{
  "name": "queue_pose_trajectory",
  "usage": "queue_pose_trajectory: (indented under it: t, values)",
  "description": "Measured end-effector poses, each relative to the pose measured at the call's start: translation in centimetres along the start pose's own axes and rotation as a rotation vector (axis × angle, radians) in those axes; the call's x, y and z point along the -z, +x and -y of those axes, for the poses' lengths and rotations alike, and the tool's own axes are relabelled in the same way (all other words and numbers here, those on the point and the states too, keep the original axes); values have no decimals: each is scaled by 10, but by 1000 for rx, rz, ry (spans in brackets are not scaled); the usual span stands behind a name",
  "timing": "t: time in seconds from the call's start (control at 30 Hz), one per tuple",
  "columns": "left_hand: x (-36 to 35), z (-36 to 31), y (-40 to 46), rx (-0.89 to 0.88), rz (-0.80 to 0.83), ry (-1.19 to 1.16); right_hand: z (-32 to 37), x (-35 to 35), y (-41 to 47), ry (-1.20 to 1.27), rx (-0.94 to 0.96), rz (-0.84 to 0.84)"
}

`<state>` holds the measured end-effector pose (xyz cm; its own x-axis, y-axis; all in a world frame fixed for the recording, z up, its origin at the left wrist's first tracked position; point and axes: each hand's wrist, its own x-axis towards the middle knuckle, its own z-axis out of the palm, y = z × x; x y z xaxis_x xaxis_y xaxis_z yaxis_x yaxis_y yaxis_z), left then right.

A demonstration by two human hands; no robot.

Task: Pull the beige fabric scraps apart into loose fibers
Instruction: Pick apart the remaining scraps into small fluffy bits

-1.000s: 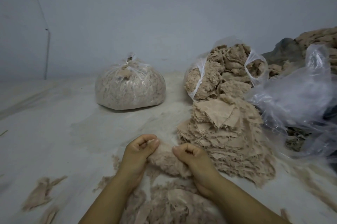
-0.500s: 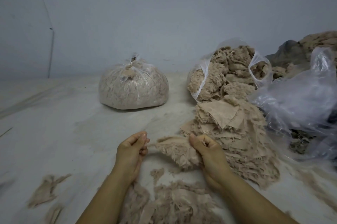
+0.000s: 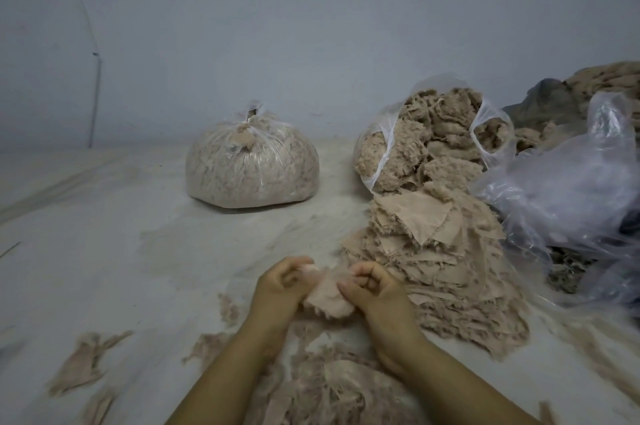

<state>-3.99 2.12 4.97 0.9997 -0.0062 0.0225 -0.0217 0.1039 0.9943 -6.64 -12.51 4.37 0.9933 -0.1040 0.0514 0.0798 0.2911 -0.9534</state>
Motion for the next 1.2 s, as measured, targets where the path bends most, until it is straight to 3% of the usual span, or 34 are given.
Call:
queue_pose_trajectory:
  t: [0.07, 0.13, 0.3, 0.37, 0.47, 0.53, 0.73, 0.87, 1.03, 1.1, 1.2]
  values:
    - [10, -4, 5, -2, -127, -153, -1, 3, 2, 19, -17, -14]
    - [15, -8, 8, 26, -142, -289, -1, 4, 3, 43, -73, 21]
    - [6, -11, 0, 25, 112, -338, 2, -4, -1, 157, -292, 249]
    - [0, -11, -5, 32, 165, -270, 3, -5, 1, 153, -234, 196]
    - [2, -10, -1, 3, -3, -265, 2, -3, 6, 128, -99, -61]
    - [8, -11, 2, -4, -52, -271, 3, -1, 8, 81, -53, -133]
    - [9, -9, 2, 19, -8, -226, 4, -4, -1, 50, -111, 138]
    - [13, -5, 8, 35, -139, -210, 15, -4, 2, -87, 81, 24]
    - [24, -4, 16, 60, -344, -371, 23, -1, 6, 60, 169, -14]
    - [17, -6, 12, 124, -188, -366, 23, -1, 5, 138, 115, 76]
    - [0, -6, 0, 307, 293, -277, 17, -9, 1, 164, -3, 234]
